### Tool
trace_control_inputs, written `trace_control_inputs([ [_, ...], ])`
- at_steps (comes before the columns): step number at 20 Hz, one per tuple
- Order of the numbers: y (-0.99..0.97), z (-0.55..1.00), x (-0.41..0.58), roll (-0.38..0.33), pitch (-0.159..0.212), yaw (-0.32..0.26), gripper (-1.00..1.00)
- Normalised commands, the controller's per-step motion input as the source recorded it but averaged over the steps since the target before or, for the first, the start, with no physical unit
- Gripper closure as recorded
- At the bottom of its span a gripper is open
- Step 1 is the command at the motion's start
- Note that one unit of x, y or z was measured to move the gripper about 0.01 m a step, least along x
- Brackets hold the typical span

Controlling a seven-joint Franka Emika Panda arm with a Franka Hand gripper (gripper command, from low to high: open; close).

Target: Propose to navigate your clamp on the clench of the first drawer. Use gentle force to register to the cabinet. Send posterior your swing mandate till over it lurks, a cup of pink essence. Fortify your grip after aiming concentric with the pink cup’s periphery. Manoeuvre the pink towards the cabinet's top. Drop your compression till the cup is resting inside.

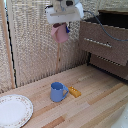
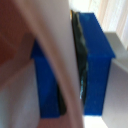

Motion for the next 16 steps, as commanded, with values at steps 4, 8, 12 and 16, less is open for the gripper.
trace_control_inputs([
  [4, -0.16, 0.88, 0.126, 0.0, 0.082, -0.314, 1.0],
  [8, -0.27, 0.94, 0.138, 0.0, 0.103, -0.287, 1.0],
  [12, -0.66, 1.0, 0.117, 0.034, 0.078, -0.161, 1.0],
  [16, -0.97, 0.98, 0.0, 0.081, 0.014, -0.037, 1.0],
])
